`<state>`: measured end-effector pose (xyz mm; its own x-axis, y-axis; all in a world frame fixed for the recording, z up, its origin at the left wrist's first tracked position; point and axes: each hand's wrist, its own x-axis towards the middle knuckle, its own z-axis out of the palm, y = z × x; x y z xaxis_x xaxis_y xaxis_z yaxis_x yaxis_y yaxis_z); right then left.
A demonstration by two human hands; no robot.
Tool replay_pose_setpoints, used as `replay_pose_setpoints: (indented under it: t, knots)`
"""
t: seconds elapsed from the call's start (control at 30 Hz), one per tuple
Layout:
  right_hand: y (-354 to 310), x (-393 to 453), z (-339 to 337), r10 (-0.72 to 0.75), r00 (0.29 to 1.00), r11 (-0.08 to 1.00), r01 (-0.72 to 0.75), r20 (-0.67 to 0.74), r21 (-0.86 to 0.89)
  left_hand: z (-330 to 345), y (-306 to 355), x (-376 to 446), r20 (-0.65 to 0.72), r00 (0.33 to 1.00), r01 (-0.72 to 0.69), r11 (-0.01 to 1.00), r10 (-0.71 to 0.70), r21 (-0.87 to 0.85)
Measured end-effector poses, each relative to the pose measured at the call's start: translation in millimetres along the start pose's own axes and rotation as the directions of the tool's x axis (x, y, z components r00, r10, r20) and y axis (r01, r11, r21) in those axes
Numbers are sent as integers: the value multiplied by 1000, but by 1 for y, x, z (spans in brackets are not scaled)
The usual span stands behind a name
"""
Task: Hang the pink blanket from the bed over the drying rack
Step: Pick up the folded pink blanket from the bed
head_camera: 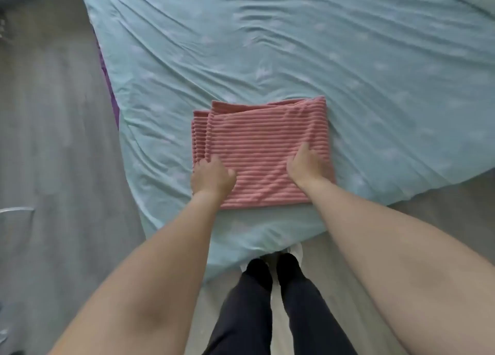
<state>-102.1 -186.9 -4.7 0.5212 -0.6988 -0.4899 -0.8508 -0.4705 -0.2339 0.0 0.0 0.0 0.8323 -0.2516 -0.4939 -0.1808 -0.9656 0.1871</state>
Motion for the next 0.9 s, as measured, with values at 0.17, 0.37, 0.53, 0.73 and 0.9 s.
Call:
replay_pose_setpoints:
  t: [0.17,0.37,0.53,0.73,0.9]
  knots:
    - [20,77,65,37,998,999,-38,-53,-8,64,-9,70,82,953,296,955,-293,-29]
    - [53,148,126,-18,973,997,-1,-229,-80,113,-24,139,114,904,422,902,-412,-86]
    - [86,195,142,137,967,988,-149,-216,-40,134,-37,166,90,877,480,856,-471,-191]
    - [93,207,140,269,943,959,-244,-198,141,142,-33,176,9,882,440,818,-471,-370]
    - [44,175,137,-173,945,974,206,-278,97,143,14,157,-169,951,176,902,-259,-395]
